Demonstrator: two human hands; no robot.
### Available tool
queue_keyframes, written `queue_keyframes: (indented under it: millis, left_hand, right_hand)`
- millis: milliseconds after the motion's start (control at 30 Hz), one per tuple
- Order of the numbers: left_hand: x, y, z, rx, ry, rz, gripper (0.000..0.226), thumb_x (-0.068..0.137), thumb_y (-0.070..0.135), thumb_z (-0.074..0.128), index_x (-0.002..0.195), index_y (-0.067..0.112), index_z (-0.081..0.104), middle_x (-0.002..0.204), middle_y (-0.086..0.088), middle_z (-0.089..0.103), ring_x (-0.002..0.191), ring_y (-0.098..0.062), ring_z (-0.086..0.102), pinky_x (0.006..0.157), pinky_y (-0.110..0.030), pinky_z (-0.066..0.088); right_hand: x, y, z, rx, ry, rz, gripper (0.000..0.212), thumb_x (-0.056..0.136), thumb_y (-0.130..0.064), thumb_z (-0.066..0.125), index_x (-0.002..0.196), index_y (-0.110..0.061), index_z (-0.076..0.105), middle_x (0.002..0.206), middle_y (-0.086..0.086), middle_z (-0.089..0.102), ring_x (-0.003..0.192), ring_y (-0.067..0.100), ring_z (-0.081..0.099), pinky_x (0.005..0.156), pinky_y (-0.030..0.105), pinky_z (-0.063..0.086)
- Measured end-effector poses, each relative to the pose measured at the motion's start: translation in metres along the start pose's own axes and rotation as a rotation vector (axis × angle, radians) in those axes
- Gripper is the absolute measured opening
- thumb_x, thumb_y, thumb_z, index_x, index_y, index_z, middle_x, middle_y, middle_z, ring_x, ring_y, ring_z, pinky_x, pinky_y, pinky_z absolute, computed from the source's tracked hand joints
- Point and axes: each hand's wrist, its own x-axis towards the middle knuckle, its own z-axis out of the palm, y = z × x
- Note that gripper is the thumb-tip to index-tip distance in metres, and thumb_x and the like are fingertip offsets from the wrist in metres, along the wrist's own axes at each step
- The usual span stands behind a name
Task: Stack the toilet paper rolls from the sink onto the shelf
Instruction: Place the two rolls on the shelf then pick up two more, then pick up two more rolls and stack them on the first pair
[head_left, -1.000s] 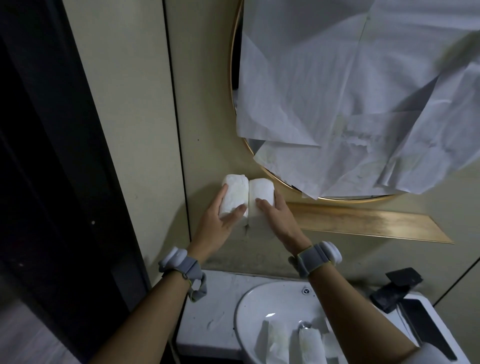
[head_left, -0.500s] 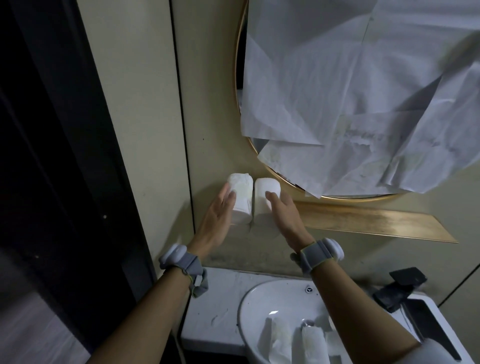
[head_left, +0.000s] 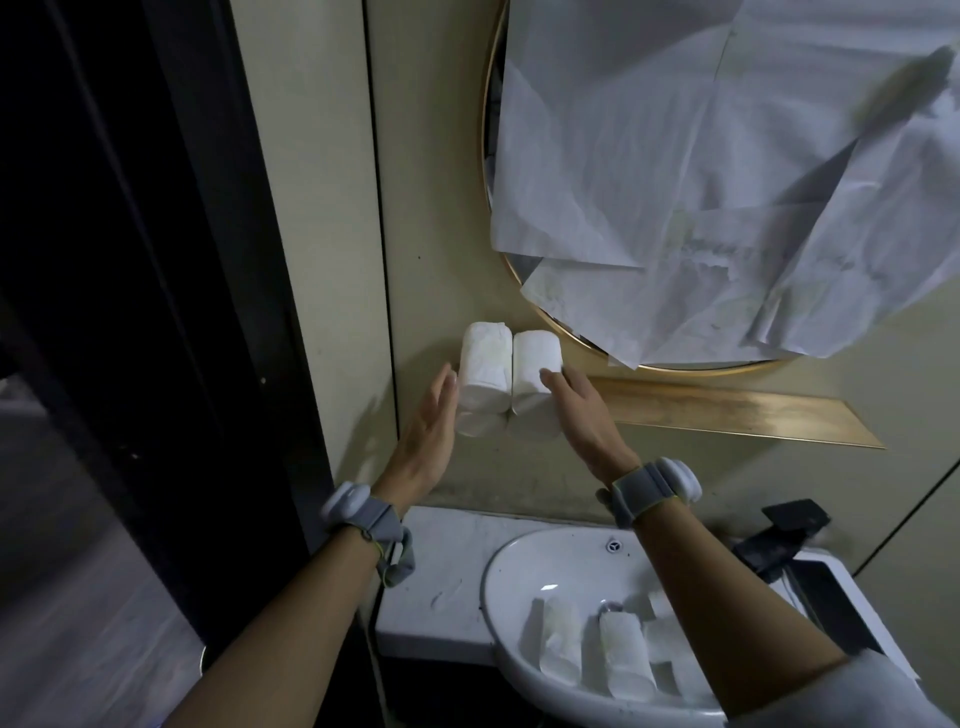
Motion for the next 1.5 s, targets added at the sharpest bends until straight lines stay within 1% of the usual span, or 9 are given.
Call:
queue_keyframes:
  millis: [100,200,467,633,967,1133,1267,1400,1500]
  left_hand:
    - [0.001,0.0,0.0,0.004,-0.081,-0.026,0.078,0.089,0.073,0.023,0.156,0.032,0.02,0.16,0.007,0.03,0.144,-0.009,0.031,0.119,-0.036,0.027]
    - [-0.001,0.005,0.0,0.014,-0.102,-0.035,0.078,0.089,0.074,0.025,0.155,0.034,0.02,0.16,0.006,0.031,0.143,-0.013,0.035,0.117,-0.045,0.033]
    - [0.004,0.002,0.003,-0.019,-0.09,-0.045,0.063,0.1,0.05,0.035,0.156,0.025,0.021,0.158,0.002,0.035,0.142,-0.011,0.038,0.117,-0.033,0.03]
    - [0.006,-0.003,0.007,-0.057,-0.064,-0.048,0.063,0.099,0.054,0.035,0.155,0.029,0.023,0.155,0.001,0.04,0.138,-0.013,0.043,0.115,-0.044,0.036]
    - [0.009,-0.006,0.006,-0.072,-0.027,-0.066,0.063,0.1,0.053,0.033,0.156,0.027,0.019,0.158,-0.004,0.033,0.141,-0.017,0.039,0.115,-0.048,0.036]
    - [0.011,-0.011,0.003,-0.052,-0.043,-0.079,0.067,0.098,0.059,0.028,0.156,0.029,0.016,0.162,0.0,0.025,0.145,-0.015,0.032,0.118,-0.048,0.03]
    - [0.007,-0.011,0.002,-0.021,-0.012,-0.084,0.066,0.1,0.057,0.024,0.157,0.024,0.016,0.16,-0.001,0.03,0.143,-0.015,0.035,0.118,-0.048,0.03]
    - [-0.009,-0.018,0.009,-0.049,0.218,-0.095,0.059,0.101,0.054,0.026,0.144,0.016,0.038,0.146,-0.008,0.048,0.131,-0.023,0.05,0.108,-0.045,0.042]
    - [-0.036,-0.039,0.025,-0.12,0.404,-0.161,0.038,0.104,0.043,0.031,0.117,0.012,0.049,0.118,-0.011,0.063,0.103,-0.024,0.061,0.08,-0.032,0.047]
  right_hand:
    - [-0.004,-0.006,-0.001,0.012,-0.028,-0.001,0.032,0.099,-0.042,0.048,0.123,-0.021,0.052,0.126,0.008,0.061,0.107,0.025,0.06,0.089,0.044,0.055]
    - [-0.008,-0.011,-0.002,-0.013,-0.053,-0.008,0.053,0.095,-0.04,0.052,0.141,-0.016,0.046,0.133,0.007,0.058,0.116,0.031,0.059,0.1,0.056,0.052]
    - [-0.014,-0.003,-0.002,-0.039,-0.115,-0.105,0.051,0.105,-0.033,0.045,0.152,-0.017,0.033,0.141,0.004,0.054,0.123,0.024,0.058,0.102,0.046,0.052]
    - [-0.006,0.008,0.002,-0.111,-0.058,-0.174,0.064,0.093,-0.062,0.045,0.145,-0.026,0.039,0.14,0.005,0.057,0.12,0.026,0.06,0.1,0.056,0.052]
    - [-0.005,0.009,0.0,-0.076,-0.066,-0.15,0.078,0.098,-0.057,0.045,0.16,-0.018,0.017,0.156,0.009,0.04,0.134,0.027,0.05,0.108,0.051,0.047]
    - [0.0,0.015,-0.003,-0.085,-0.053,-0.181,0.083,0.091,-0.073,0.035,0.157,-0.022,0.027,0.157,0.008,0.044,0.136,0.028,0.05,0.11,0.055,0.044]
    - [0.002,0.018,-0.007,-0.09,-0.043,-0.173,0.07,0.099,-0.064,0.032,0.151,-0.017,0.037,0.15,0.005,0.049,0.136,0.029,0.049,0.11,0.05,0.042]
    - [-0.007,0.029,-0.014,-0.053,0.094,-0.134,0.06,0.102,-0.057,0.036,0.138,-0.011,0.051,0.136,0.005,0.056,0.121,0.027,0.056,0.1,0.044,0.047]
    - [-0.03,0.056,-0.024,0.023,0.257,-0.064,0.043,0.105,-0.042,0.043,0.134,-0.012,0.054,0.127,0.005,0.062,0.112,0.024,0.061,0.095,0.042,0.052]
